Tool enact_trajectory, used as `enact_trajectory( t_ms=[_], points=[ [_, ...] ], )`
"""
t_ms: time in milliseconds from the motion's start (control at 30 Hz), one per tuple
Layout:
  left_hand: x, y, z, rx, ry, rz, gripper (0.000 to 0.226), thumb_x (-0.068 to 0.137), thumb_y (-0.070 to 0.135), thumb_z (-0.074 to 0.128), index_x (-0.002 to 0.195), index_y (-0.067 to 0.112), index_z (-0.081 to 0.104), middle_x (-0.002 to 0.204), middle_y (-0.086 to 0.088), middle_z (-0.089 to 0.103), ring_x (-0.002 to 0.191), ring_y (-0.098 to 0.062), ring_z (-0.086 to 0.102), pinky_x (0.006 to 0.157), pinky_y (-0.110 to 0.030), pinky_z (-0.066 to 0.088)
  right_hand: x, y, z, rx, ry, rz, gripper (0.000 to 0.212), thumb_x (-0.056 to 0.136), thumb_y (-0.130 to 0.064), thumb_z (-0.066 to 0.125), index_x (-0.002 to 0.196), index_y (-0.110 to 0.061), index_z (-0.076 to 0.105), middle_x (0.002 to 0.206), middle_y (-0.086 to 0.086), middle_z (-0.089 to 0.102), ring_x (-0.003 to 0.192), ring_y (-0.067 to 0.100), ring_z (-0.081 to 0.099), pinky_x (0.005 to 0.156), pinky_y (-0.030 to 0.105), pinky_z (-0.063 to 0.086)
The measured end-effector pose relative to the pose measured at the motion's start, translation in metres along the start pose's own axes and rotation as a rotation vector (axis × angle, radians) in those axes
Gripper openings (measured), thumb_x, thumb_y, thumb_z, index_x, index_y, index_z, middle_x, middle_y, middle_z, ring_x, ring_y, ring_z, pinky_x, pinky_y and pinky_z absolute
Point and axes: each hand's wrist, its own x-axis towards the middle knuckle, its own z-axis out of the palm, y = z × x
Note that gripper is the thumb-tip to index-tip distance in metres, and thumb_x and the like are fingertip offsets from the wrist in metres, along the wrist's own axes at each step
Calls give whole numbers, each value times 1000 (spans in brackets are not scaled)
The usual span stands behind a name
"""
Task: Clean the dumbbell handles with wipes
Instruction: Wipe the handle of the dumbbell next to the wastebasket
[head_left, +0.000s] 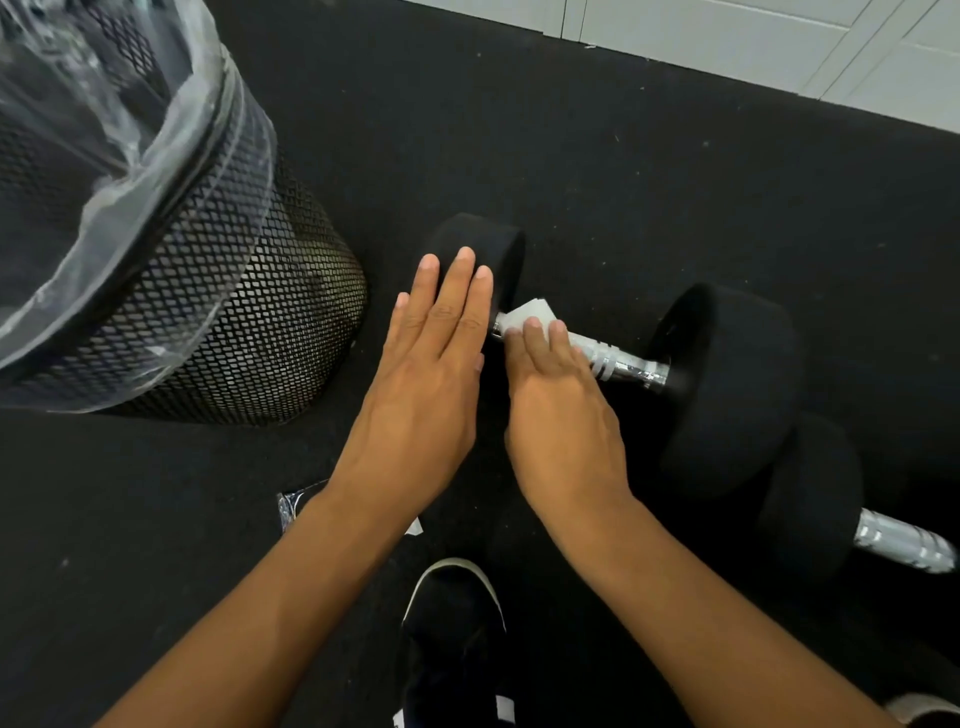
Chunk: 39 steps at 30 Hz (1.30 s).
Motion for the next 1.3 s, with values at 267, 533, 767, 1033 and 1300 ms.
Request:
enact_trajectory(
  t_ms=[267, 533, 767, 1033, 1300],
  points=[
    [5, 1, 1, 28, 5, -1, 69, 101, 0, 46, 160, 7, 11, 170, -9, 4, 156, -26, -6, 127, -47, 9, 33, 4, 4, 49, 89, 64, 50, 101, -3, 40, 151, -8, 40, 154, 11, 45, 153, 31, 24, 126, 44, 19],
    [2, 2, 4, 33, 12, -7, 71, 99, 0, 48, 160, 6, 11, 170, -9, 4, 157, -27, -5, 126, -49, 12, -7, 11, 22, 22, 150, 17, 65, 89, 1, 26, 154, -2, 36, 162, 17, 33, 153, 34, 23, 126, 43, 15],
    [7, 0, 0, 41, -18, 12, 68, 101, 3, 44, 160, 5, 10, 169, -11, 3, 156, -28, -5, 127, -48, 8, 39, 12, 13, 59, 124, 91, 52, 99, 0, 39, 150, -5, 42, 156, 15, 44, 154, 34, 20, 128, 47, 16],
    [4, 0, 0, 52, -19, 16, 66, 101, 5, 44, 160, 5, 12, 169, -12, 5, 156, -30, -2, 126, -51, 13, -12, 18, 14, 44, 149, 77, 68, 86, -2, 26, 153, -1, 37, 161, 20, 35, 153, 36, 24, 127, 47, 18],
    [7, 0, -3, 60, -39, 19, 66, 101, 4, 45, 159, 3, 14, 169, -13, 6, 156, -30, 0, 126, -50, 12, 27, 27, 8, 53, 124, 139, 52, 98, 0, 38, 149, -7, 44, 151, 12, 49, 154, 33, 22, 128, 44, 14]
  ],
)
